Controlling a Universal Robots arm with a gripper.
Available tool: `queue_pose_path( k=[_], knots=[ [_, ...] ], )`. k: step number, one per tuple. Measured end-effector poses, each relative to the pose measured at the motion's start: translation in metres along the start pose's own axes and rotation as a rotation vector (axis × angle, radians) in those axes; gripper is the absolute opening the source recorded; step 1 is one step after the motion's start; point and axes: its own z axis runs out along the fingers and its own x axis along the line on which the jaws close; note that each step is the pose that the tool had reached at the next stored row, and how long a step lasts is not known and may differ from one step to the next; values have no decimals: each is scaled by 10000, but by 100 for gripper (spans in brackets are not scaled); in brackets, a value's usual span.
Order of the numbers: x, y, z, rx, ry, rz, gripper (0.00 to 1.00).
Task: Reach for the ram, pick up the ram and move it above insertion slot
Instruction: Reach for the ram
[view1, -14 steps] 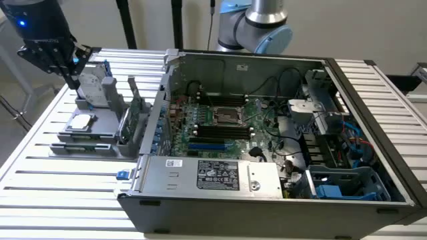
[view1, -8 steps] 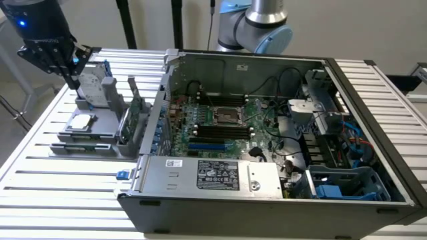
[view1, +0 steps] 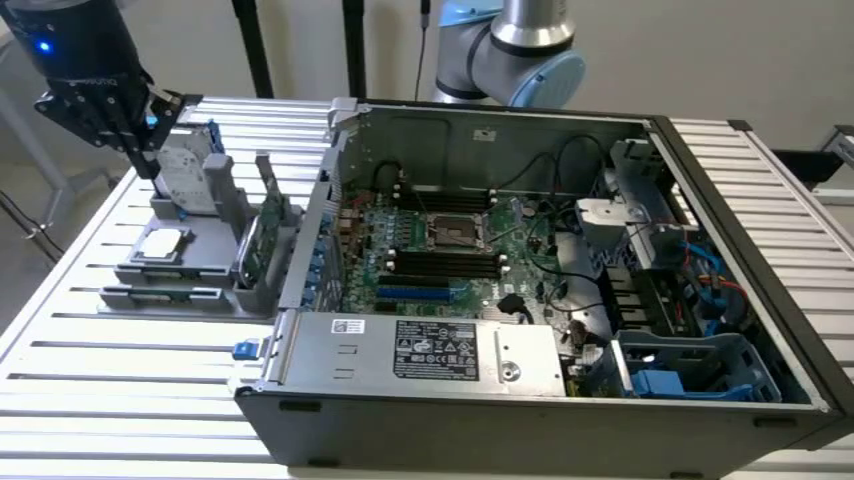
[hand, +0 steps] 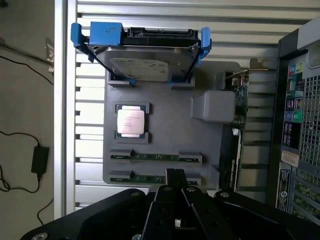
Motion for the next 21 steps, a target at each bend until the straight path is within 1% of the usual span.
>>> queue_pose_path(
  k=[1, 3, 10, 13, 15, 21],
  knots=[
    [-1, -10, -1, 1, 1, -2, 11],
    [2, -56, 0, 0, 0, 0, 11],
    [18, -301, 33, 0, -7, 0, 11],
    [63, -369, 59, 0, -12, -2, 11],
    [114, -393, 71, 0, -34, 0, 11],
    [121, -398, 72, 0, -40, -3, 11]
  ],
)
